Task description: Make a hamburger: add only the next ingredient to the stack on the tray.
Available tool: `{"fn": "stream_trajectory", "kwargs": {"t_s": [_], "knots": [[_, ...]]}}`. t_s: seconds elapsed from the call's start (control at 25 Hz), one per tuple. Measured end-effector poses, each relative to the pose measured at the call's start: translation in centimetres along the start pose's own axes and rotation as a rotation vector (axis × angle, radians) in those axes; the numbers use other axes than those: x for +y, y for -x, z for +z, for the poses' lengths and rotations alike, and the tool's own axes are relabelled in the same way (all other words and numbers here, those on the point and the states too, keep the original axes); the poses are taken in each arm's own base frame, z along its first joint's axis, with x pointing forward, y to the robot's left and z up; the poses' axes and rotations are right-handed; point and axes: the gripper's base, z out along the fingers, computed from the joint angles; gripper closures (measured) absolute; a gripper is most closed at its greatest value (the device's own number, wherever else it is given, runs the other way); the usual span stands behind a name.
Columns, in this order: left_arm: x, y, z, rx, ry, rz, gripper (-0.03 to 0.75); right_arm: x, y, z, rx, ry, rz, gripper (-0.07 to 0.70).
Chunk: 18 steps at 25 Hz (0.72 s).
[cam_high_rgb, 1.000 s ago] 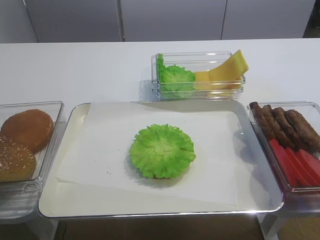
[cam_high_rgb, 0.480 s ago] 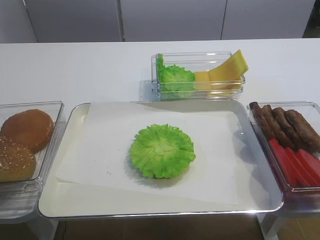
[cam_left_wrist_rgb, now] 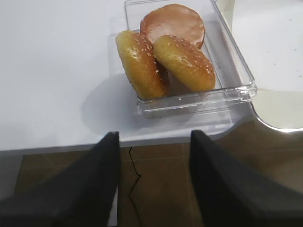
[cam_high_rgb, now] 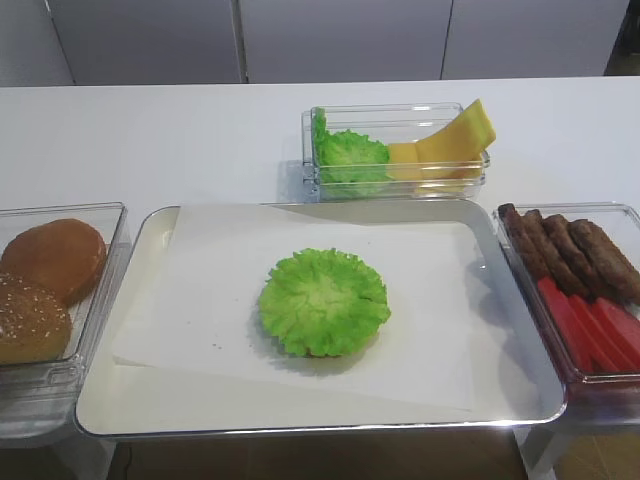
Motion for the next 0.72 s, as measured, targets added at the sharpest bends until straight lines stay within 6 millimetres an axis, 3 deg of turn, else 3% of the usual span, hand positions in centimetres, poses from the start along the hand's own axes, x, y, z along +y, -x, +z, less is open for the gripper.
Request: {"fn": "stream_trajectory", "kwargs": {"t_s": [0.72], "knots": [[0.0,0.0,0.0,0.0,0.0,0.0,0.36,0.09,0.04,0.05,-0.008,-0.084,0.052,0.158]]}}
